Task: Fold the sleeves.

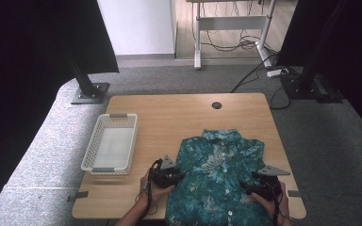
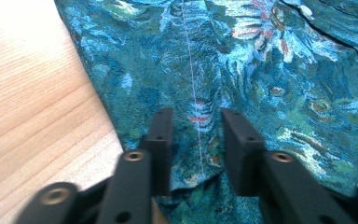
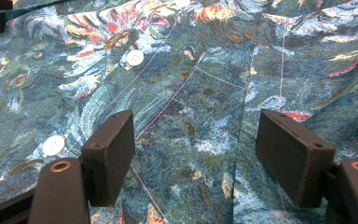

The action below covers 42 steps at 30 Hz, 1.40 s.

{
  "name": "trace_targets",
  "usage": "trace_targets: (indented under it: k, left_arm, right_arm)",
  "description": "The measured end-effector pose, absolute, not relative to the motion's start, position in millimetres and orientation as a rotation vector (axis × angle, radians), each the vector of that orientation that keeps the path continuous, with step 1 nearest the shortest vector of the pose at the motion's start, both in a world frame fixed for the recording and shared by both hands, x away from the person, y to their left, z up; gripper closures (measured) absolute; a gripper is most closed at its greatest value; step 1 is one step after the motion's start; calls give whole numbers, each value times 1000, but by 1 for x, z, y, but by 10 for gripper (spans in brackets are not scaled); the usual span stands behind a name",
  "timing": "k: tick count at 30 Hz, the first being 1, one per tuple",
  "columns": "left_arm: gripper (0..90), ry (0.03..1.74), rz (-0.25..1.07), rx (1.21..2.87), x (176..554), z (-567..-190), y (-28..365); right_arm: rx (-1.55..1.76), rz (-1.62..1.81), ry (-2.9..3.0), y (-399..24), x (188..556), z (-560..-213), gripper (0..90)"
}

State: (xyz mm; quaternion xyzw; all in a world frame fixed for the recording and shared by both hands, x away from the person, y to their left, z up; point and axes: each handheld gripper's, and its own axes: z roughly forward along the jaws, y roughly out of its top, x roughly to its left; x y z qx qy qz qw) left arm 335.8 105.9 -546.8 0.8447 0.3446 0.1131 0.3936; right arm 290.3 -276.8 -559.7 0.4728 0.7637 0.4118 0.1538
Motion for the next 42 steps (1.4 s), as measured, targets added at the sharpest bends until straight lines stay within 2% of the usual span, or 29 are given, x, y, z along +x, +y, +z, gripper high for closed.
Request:
trace_targets:
  k: [7,11,37,39,42]
  left_arm:
    - [843,890,225,2117,339,-546,106]
    - [893,902,222,2106,340,-547,103]
    - [888,883,218,2054,343,-539,74]
    - [866,887,206,2065,345,-543,71]
    - [783,901,180,2094,346,-551,70]
  right_arm:
    - [1355,1181,2189,-277,290,-560,279]
    - [1355,1180,2189,-277,290,-560,279]
    - [1356,1179,2187,-276,290,-560,279]
    - [1357,1179,2187,-277,290,-560,279]
    - [1357,1180,2187,-277,290,-560,279]
